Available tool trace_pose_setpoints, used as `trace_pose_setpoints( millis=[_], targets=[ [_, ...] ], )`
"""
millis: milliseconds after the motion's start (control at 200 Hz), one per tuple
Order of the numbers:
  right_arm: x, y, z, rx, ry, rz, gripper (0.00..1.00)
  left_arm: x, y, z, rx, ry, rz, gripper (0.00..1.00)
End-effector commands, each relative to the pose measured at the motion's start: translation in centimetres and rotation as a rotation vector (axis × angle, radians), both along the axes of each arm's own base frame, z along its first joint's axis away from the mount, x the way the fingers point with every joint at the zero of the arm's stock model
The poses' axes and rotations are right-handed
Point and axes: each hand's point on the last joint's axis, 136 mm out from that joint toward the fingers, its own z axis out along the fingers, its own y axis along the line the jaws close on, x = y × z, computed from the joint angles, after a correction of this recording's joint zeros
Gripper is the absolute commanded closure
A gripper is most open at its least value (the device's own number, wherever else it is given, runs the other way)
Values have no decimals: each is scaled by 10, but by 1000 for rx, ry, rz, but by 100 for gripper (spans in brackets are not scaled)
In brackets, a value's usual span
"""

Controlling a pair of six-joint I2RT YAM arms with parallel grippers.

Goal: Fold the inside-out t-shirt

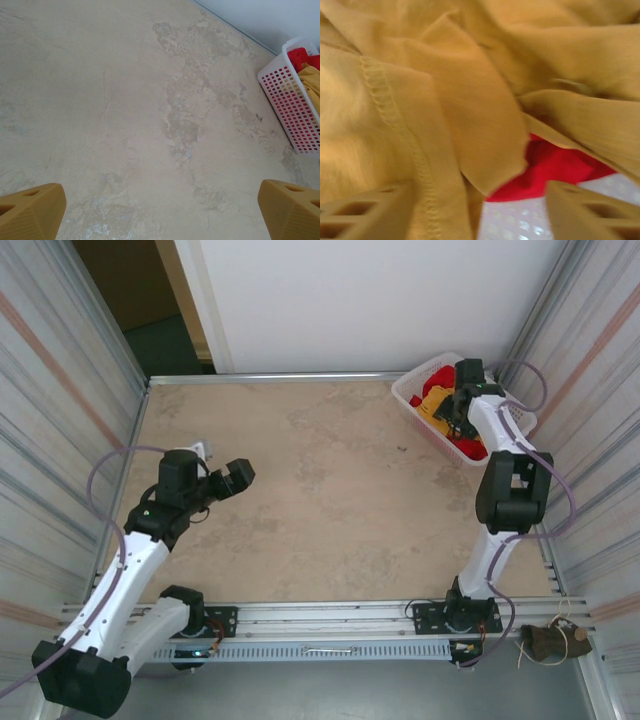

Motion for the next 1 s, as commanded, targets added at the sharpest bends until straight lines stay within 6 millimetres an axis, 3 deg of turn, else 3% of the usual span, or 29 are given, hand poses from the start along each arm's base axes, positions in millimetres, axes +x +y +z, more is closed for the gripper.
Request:
trace_pose_setpoints(
  millis=[0,45,80,155,245,416,496,581,721,807,917,997],
  targets=[
    [25,14,13,88,-53,50,79,2,-6,6,-21,-15,-18,1],
    [34,15,27,120,-90,67,100,2,-6,5,-22,-14,-17,1],
    [38,14,43,130,-122,72,100,2,-6,4,-22,-10,-21,1],
    [48,10,110,116,-273,92,100,3,-8,4,-24,-7,-30,1],
    [43,14,194,121,-455,126,100,4,-11,0,-23,1,-45,1],
    [0,54,349,207,-798,268,100,13,-20,-3,-37,4,-80,1],
    [-30,89,405,230,-929,365,100,17,-25,-2,-43,5,-99,1],
    [-61,128,451,264,-1045,470,100,21,-29,1,-49,-1,-113,1],
    [-102,185,502,385,-1187,630,100,23,-36,8,-58,-28,-137,1],
    [-119,214,518,462,-1236,710,100,23,-40,9,-65,-43,-150,1],
    [-118,239,514,555,-1212,753,100,22,-43,4,-77,-40,-147,1],
    [-103,259,487,577,-1131,755,100,23,-43,-2,-84,-33,-142,1]
  ],
)
